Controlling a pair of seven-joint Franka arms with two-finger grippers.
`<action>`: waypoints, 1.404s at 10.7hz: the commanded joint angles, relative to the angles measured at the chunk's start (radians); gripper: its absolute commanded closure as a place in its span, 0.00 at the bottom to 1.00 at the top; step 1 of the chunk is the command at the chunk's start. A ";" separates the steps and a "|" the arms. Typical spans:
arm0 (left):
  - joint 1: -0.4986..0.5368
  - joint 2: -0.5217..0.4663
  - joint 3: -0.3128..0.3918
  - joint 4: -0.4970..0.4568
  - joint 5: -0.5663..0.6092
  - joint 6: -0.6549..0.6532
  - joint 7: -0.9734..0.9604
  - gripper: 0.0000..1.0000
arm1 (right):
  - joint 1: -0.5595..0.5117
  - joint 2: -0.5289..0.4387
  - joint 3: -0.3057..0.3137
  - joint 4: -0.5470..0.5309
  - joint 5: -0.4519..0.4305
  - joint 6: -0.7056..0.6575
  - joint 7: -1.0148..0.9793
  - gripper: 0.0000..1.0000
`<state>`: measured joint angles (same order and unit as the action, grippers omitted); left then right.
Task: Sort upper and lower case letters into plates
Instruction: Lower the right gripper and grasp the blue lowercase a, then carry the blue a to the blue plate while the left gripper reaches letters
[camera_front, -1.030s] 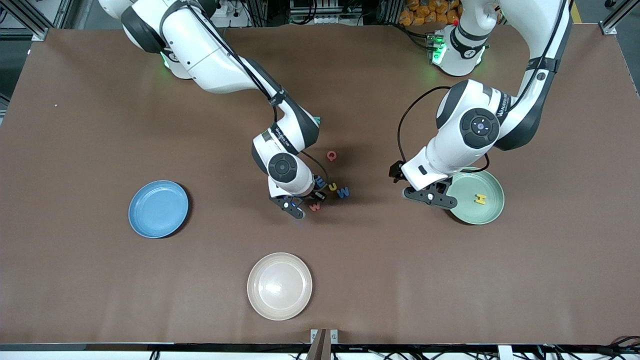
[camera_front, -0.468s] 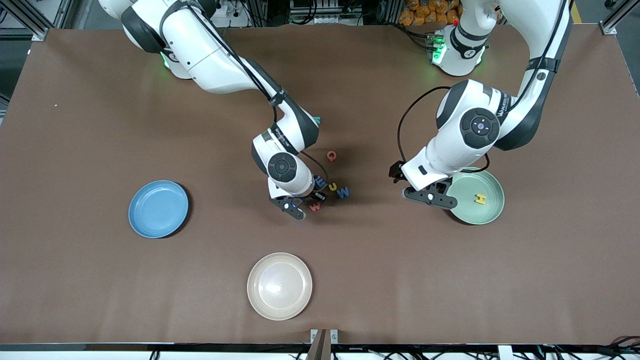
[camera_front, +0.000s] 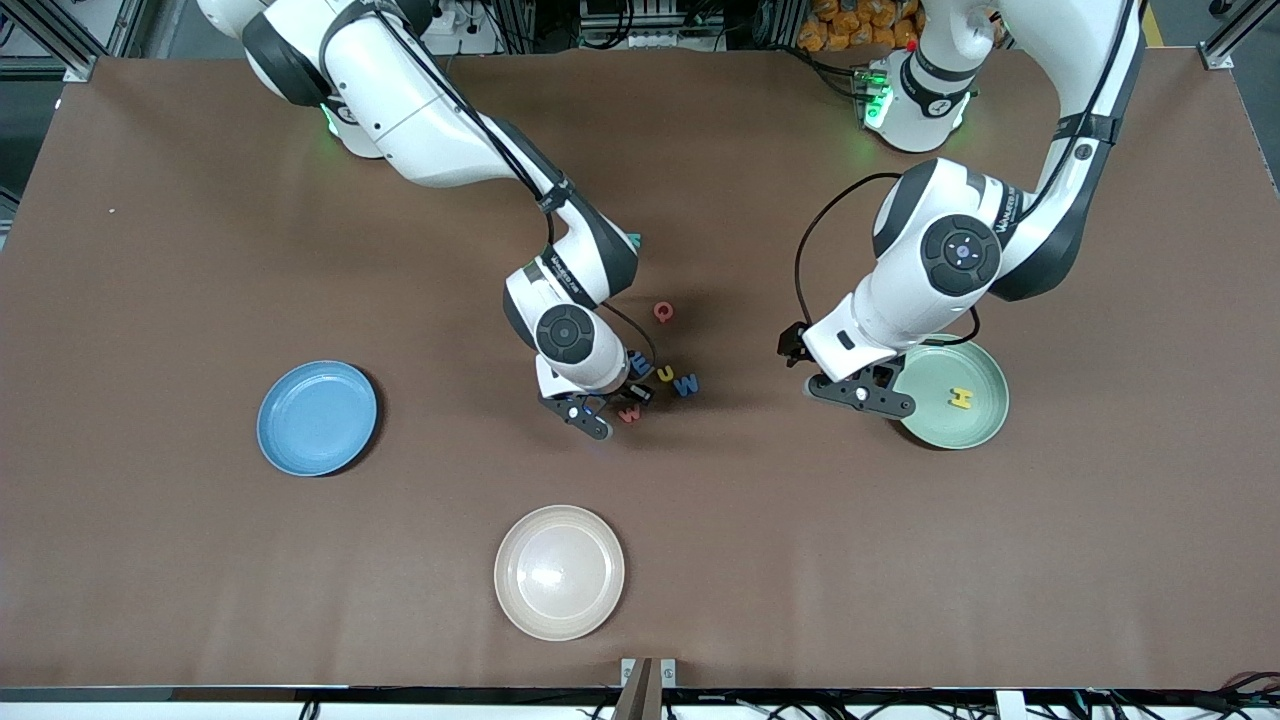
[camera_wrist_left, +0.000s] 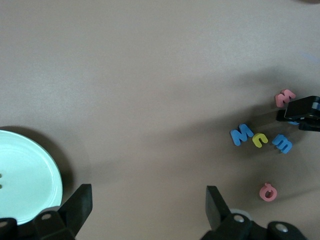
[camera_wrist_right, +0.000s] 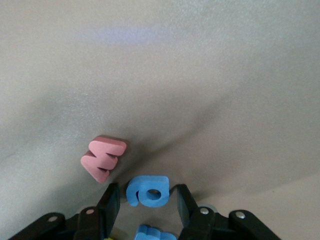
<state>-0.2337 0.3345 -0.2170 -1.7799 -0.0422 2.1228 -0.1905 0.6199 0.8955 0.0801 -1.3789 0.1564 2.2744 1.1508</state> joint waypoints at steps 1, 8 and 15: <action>-0.010 0.009 0.008 0.016 -0.031 0.002 -0.009 0.00 | 0.001 0.020 -0.006 0.014 -0.026 0.019 -0.008 0.52; -0.050 0.034 0.010 0.034 -0.030 0.009 -0.064 0.00 | -0.020 -0.016 -0.005 0.015 -0.023 -0.007 -0.020 1.00; -0.173 0.141 0.059 0.034 -0.027 0.143 -0.245 0.00 | -0.250 -0.197 0.001 0.012 0.015 -0.344 -0.206 1.00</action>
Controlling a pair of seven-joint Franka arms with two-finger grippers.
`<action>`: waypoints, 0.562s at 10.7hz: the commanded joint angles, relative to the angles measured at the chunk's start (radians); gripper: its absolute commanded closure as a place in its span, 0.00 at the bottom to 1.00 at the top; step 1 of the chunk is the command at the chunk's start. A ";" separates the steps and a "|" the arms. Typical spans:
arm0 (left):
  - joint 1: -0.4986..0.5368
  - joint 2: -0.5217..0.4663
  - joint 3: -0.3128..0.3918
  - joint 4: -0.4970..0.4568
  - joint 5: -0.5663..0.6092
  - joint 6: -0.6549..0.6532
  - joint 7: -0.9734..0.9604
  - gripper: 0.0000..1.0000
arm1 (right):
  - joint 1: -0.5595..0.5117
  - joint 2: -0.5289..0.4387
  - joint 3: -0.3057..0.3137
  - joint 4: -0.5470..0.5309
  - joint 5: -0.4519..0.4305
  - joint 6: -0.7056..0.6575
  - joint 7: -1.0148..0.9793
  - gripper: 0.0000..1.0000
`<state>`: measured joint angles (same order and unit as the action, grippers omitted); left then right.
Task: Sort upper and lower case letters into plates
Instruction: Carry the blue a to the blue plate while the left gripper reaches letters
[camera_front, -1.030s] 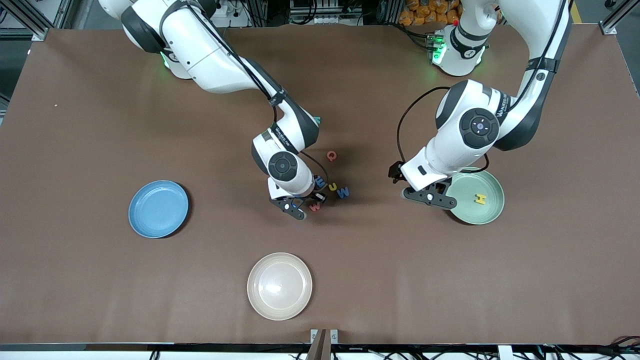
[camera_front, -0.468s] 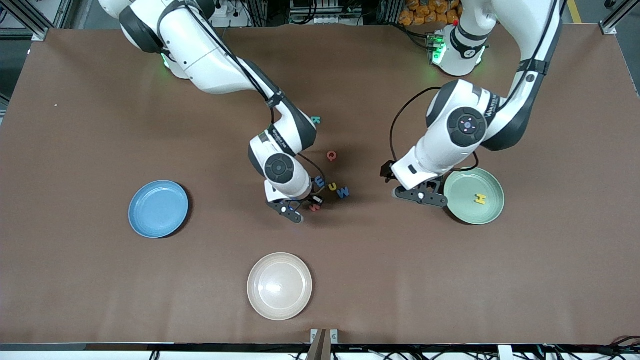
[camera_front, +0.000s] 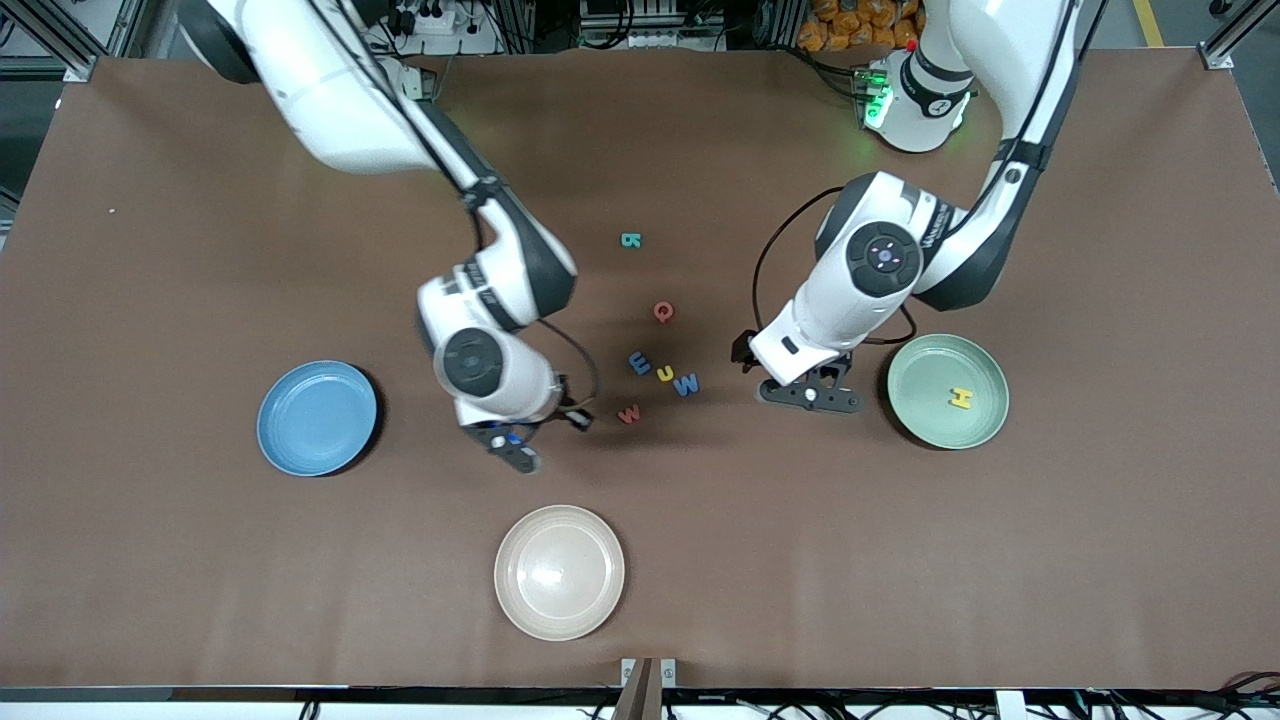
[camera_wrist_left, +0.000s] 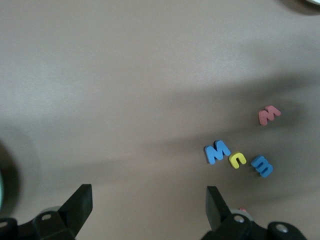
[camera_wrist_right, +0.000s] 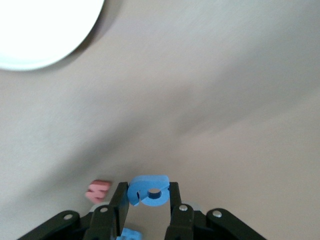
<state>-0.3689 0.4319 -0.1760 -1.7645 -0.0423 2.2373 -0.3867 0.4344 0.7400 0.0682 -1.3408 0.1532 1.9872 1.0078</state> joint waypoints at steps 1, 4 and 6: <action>-0.077 0.073 0.032 0.020 -0.027 0.056 -0.110 0.00 | -0.132 -0.071 0.009 -0.034 0.022 -0.094 -0.113 1.00; -0.238 0.152 0.118 0.026 -0.025 0.146 -0.349 0.00 | -0.305 -0.087 0.001 -0.038 0.005 -0.185 -0.283 1.00; -0.287 0.221 0.124 0.080 -0.025 0.165 -0.380 0.00 | -0.385 -0.088 -0.024 -0.084 -0.029 -0.186 -0.386 1.00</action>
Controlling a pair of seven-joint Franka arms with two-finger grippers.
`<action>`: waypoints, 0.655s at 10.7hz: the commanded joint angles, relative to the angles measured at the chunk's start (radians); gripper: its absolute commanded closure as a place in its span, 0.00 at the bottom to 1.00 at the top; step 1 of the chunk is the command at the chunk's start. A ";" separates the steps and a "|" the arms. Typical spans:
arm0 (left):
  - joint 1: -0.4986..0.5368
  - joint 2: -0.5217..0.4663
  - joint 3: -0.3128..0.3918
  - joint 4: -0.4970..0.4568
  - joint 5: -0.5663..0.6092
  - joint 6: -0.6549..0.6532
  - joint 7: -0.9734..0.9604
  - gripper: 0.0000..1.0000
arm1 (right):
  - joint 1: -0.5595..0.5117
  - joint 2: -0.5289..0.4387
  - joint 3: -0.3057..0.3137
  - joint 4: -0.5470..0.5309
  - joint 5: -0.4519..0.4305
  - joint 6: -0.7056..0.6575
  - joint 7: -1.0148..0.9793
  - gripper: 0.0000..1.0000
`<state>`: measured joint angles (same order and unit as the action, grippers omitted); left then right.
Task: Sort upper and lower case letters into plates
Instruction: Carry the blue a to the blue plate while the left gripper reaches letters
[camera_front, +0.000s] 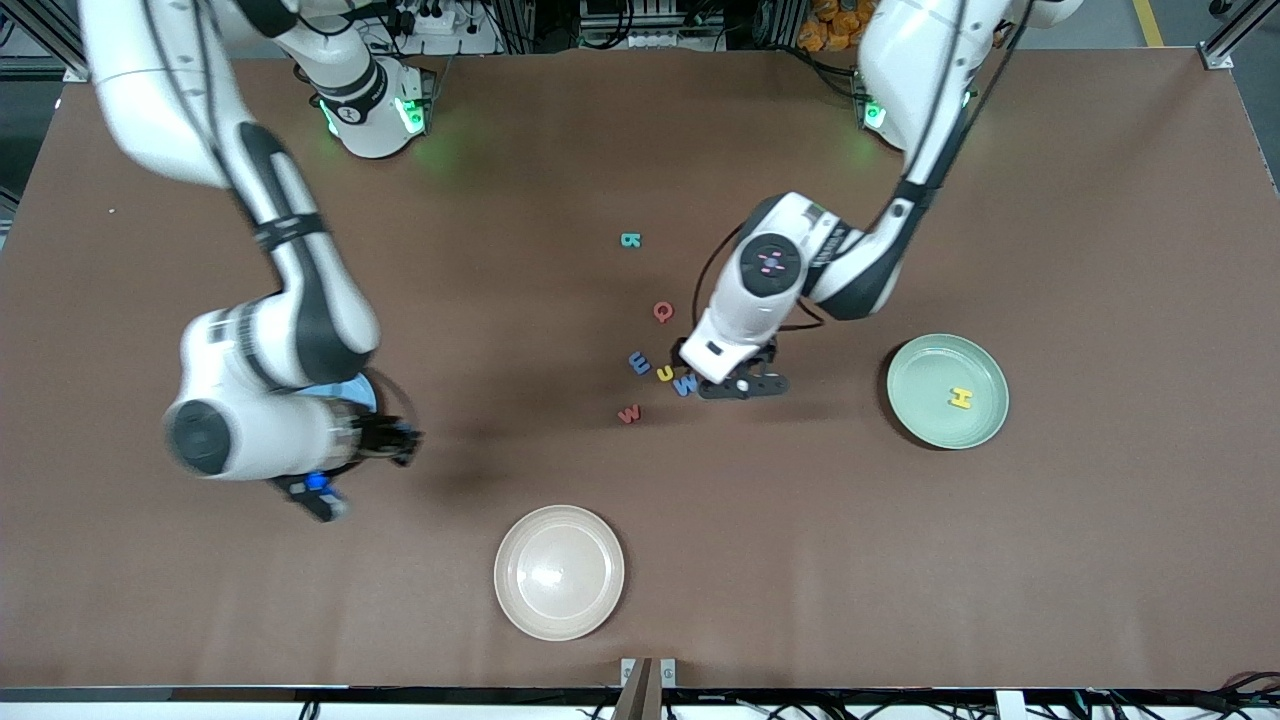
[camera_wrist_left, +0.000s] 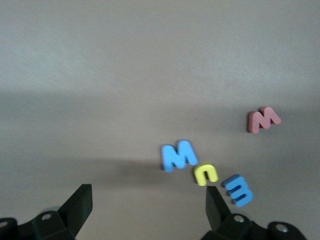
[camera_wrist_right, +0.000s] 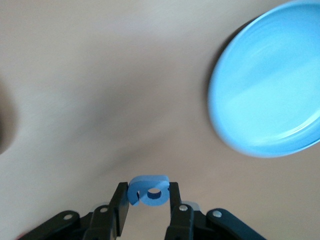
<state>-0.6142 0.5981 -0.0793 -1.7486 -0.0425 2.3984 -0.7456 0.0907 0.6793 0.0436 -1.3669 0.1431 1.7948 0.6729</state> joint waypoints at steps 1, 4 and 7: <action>-0.079 0.084 0.058 0.093 -0.025 0.002 -0.037 0.00 | -0.063 -0.023 -0.001 -0.067 -0.028 0.009 -0.061 1.00; -0.090 0.100 0.072 0.106 -0.023 0.004 -0.029 0.01 | -0.129 -0.027 -0.002 -0.158 -0.085 0.078 -0.105 1.00; -0.090 0.118 0.085 0.129 -0.020 0.004 -0.028 0.18 | -0.158 -0.078 -0.002 -0.295 -0.085 0.186 -0.179 1.00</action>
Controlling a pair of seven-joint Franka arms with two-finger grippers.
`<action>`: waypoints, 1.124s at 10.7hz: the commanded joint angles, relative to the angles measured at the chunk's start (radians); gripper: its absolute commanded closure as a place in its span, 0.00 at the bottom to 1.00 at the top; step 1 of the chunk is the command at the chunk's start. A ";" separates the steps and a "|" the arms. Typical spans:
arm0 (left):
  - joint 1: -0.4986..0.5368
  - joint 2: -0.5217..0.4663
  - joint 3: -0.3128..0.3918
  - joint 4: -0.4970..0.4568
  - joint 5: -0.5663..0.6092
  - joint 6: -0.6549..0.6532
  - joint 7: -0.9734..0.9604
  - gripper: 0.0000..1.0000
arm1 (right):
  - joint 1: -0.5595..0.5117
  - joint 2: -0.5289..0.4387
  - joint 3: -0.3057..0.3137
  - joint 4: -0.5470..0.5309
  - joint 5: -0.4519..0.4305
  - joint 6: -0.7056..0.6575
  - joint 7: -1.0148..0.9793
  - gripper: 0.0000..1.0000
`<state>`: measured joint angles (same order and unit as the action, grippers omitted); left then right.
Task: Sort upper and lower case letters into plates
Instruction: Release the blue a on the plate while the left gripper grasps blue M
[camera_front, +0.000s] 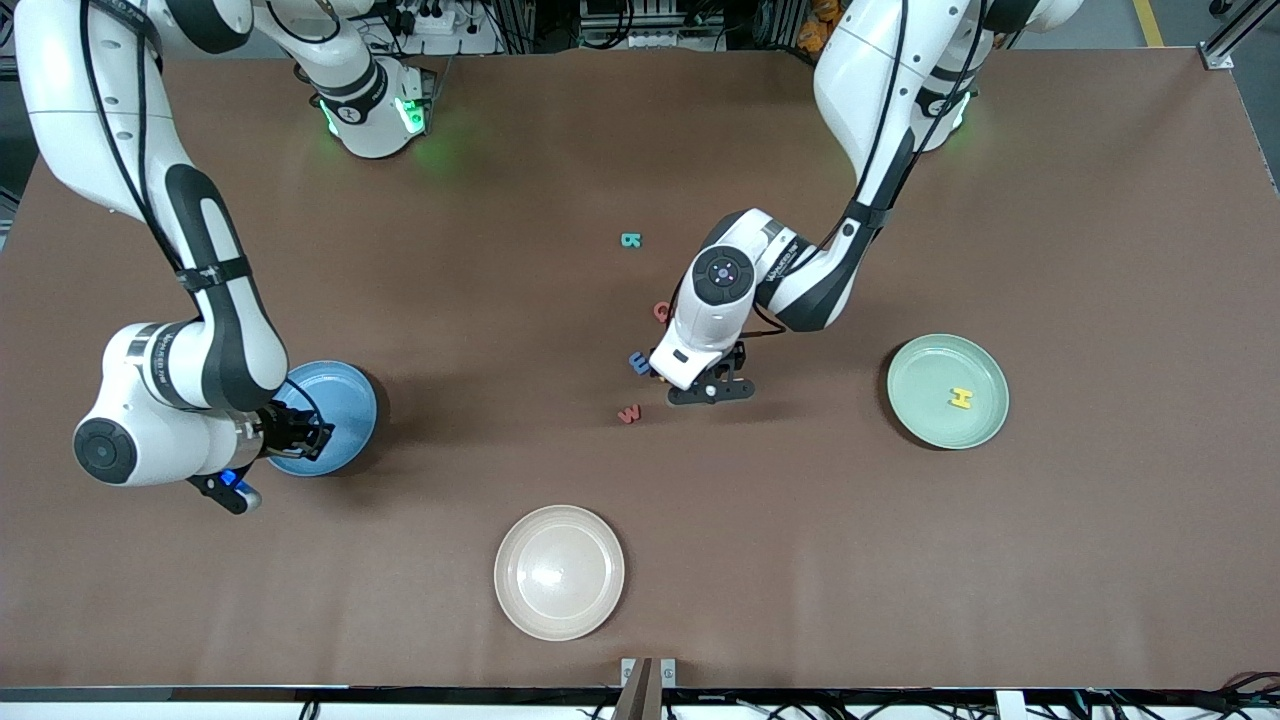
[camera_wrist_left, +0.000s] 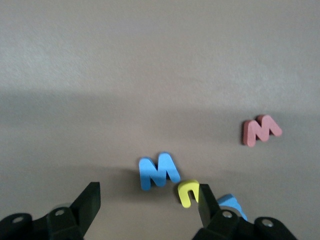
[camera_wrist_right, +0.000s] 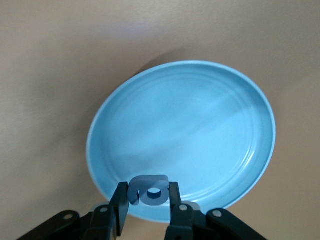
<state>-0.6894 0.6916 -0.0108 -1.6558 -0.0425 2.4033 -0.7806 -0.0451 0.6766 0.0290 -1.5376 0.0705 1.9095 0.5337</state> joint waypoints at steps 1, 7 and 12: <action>-0.016 0.038 0.020 0.053 -0.022 -0.001 0.001 0.26 | -0.025 -0.084 0.012 -0.159 -0.012 0.110 -0.044 1.00; -0.012 0.072 0.023 0.093 -0.033 -0.001 -0.014 0.35 | -0.022 -0.074 0.012 -0.165 -0.012 0.115 -0.040 0.20; -0.035 0.126 0.032 0.136 -0.030 -0.001 -0.039 0.34 | -0.022 -0.084 0.014 -0.148 -0.012 0.079 -0.047 0.00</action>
<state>-0.7023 0.7919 0.0008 -1.5580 -0.0426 2.4033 -0.8060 -0.0586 0.6284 0.0312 -1.6673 0.0704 2.0048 0.4944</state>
